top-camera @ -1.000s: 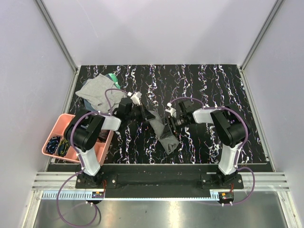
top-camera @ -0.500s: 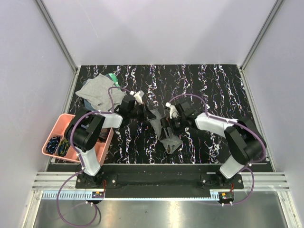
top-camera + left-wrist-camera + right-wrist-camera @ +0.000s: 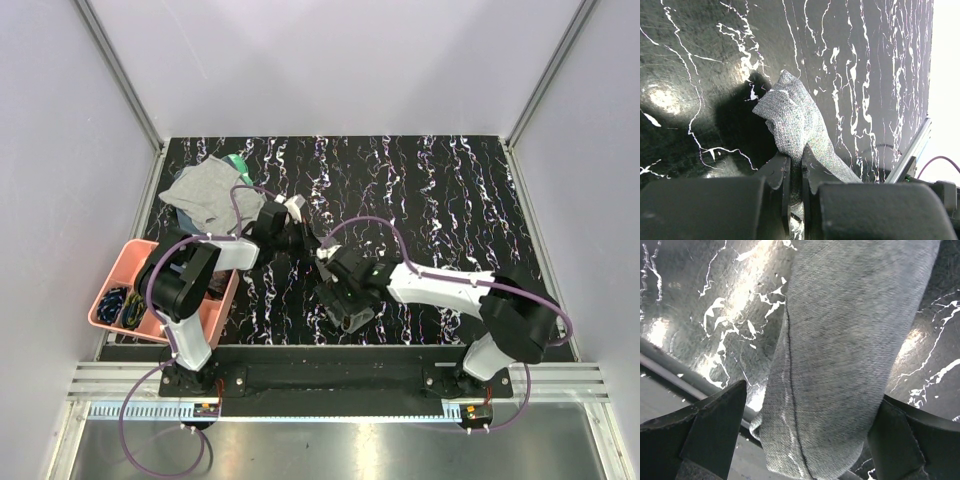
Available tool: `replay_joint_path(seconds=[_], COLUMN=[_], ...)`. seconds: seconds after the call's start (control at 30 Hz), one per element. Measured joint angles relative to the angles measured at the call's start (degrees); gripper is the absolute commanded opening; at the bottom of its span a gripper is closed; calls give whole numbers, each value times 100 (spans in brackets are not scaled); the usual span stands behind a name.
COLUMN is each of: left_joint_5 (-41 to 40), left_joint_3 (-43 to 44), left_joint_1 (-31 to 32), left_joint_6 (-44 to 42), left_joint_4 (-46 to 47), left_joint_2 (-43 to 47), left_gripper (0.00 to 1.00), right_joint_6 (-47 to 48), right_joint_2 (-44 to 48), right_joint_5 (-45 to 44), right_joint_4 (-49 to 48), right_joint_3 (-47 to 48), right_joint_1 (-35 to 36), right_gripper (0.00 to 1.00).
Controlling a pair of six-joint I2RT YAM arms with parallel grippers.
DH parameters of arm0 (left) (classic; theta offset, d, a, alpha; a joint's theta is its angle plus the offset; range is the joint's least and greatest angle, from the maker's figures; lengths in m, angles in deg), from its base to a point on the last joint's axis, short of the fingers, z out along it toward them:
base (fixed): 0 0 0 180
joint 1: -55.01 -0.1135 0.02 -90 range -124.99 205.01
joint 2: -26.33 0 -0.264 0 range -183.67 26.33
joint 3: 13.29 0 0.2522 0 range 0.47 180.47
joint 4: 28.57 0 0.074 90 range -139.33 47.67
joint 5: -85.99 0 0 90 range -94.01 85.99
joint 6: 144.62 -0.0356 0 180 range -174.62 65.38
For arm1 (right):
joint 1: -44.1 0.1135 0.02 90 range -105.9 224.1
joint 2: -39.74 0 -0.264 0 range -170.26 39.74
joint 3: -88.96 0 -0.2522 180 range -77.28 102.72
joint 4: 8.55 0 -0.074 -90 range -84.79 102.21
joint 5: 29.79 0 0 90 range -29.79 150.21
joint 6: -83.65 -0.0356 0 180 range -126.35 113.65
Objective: Fold the napkin, place the utensils inside, and roll it up
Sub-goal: Roll the napkin with the utensil
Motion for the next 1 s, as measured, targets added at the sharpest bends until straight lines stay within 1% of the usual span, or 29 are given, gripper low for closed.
replay_joint_path(seconds=[0.27,0.37,0.4,0.53,0.57,0.6,0.63,0.73,0.77,0.8,0.83,0.87,0.9,0.93,0.97,1.0], left_joint_5=[-59,-76,-81,-118,-125,-129,-133,-149,-153,-164,-168,-175,-188,-192,-214,-234], left_joint_3=[0,22,39,136,162,184,214,243,254,258,258,258,258,258,258,258], left_joint_1=[39,52,57,68,74,79,79,79,79,79,79,83,83,83,81,76], left_joint_6=[-33,-35,-37,-85,-103,-118,-129,-166,-179,-195,-219,-249,-278,-315,-334,-363], left_joint_4=[-146,-208,-232,-380,-422,-459,-518,-597,-627,-656,-675,-708,-752,-789,-848,-894], left_joint_2=[66,68,68,68,68,68,68,68,70,79,92,114,144,173,216,260], left_gripper=[0,0,0,0,0,0,0,0,2,10,14,21,28,43,50,57], right_joint_6=[-125,-153,-175,-308,-354,-396,-437,-511,-535,-553,-566,-575,-573,-577,-568,-570], right_joint_2=[-511,-868,-997,-1178,-1185,-1185,-1185,-1185,-1187,-1185,-1185,-1185,-1187,-1187,-1187,-1187], right_joint_5=[-1130,-1451,-1539,-1801,-1849,-1912,-1963,-2092,-2120,-2157,-2194,-2221,-2232,-2240,-2238,-2238], right_joint_4=[629,863,957,1176,1241,1298,1342,1397,1405,1412,1416,1427,1432,1438,1440,1443], right_joint_3=[507,734,804,984,984,981,975,929,914,903,894,894,892,890,883,876], right_joint_1=[789,1073,1147,1268,1268,1268,1266,1268,1266,1266,1266,1259,1255,1237,1213,1180], right_gripper=[100,94,88,68,66,63,53,43,40,39,37,33,32,30,28,27])
